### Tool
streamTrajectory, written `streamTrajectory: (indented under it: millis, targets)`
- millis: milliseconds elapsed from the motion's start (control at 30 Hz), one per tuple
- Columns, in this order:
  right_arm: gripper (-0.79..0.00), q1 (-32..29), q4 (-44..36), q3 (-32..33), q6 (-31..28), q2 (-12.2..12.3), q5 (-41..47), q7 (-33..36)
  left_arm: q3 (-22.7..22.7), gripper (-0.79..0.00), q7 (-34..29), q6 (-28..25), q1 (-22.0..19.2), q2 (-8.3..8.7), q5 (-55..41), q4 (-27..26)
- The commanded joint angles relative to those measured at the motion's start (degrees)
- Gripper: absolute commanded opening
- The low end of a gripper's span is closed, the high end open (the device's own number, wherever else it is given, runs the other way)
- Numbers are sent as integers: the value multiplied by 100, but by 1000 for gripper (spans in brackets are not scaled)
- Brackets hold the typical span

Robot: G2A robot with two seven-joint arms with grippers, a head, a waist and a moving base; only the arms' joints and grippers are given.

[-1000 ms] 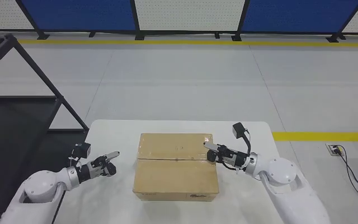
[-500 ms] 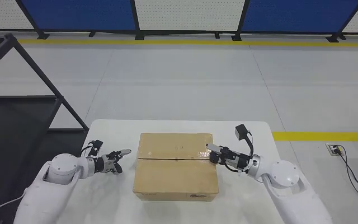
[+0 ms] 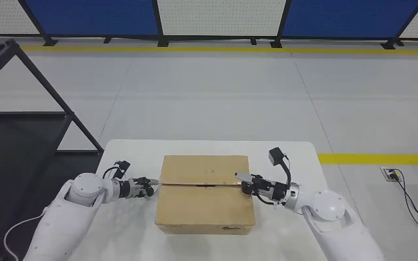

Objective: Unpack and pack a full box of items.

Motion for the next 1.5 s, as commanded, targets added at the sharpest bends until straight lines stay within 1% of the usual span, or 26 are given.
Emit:
streamTrajectory:
  millis: [0,67,200,300,367,433,500,567,700,733,767,800,967,1133,1267,1467]
  targets:
    - [0,-10,-32,1,-34,-2,103,35,33,-434,-9,-38,-49,-28,-29,86]
    - [0,-4,-34,14,-38,1,146,79,52,-443,-15,-68,-84,-44,-34,144]
    - [0,37,-10,-29,65,-1,81,38,84,-434,-30,-143,-144,-76,-46,257]
    - [0,78,44,-74,84,-11,83,19,112,-449,-29,-183,-180,-104,-59,318]
    - [0,89,72,-85,67,-13,90,15,150,-486,-44,-195,-204,-124,-39,349]
    - [0,90,92,-86,56,-11,98,23,186,-499,-51,-200,-230,-148,-29,390]
    - [0,93,100,-82,45,-9,95,25,227,-548,-62,-210,-258,-171,-6,433]
    - [0,86,104,-82,40,-7,88,21,261,-554,-78,-219,-288,-193,8,481]
    - [0,83,128,-85,29,-6,106,17,308,-622,-88,-232,-345,-232,21,597]
    - [0,86,138,-89,31,-6,111,20,315,-662,-90,-242,-359,-241,22,626]
    - [0,94,148,-93,31,-6,115,21,321,-739,-83,-244,-373,-248,26,660]
    - [0,102,158,-98,28,-7,117,22,322,-785,-76,-254,-383,-255,16,690]
    - [0,134,189,-118,10,-11,133,31,293,-785,-20,-321,-421,-271,-15,798]
    - [0,175,194,-164,16,-17,113,43,199,-785,73,-372,-385,-251,-73,808]
    - [0,207,221,-195,25,-23,117,45,99,-785,261,-349,-291,-224,-123,705]
    - [0,239,248,-218,19,-25,121,71,-91,-785,585,-282,-50,-160,-193,382]
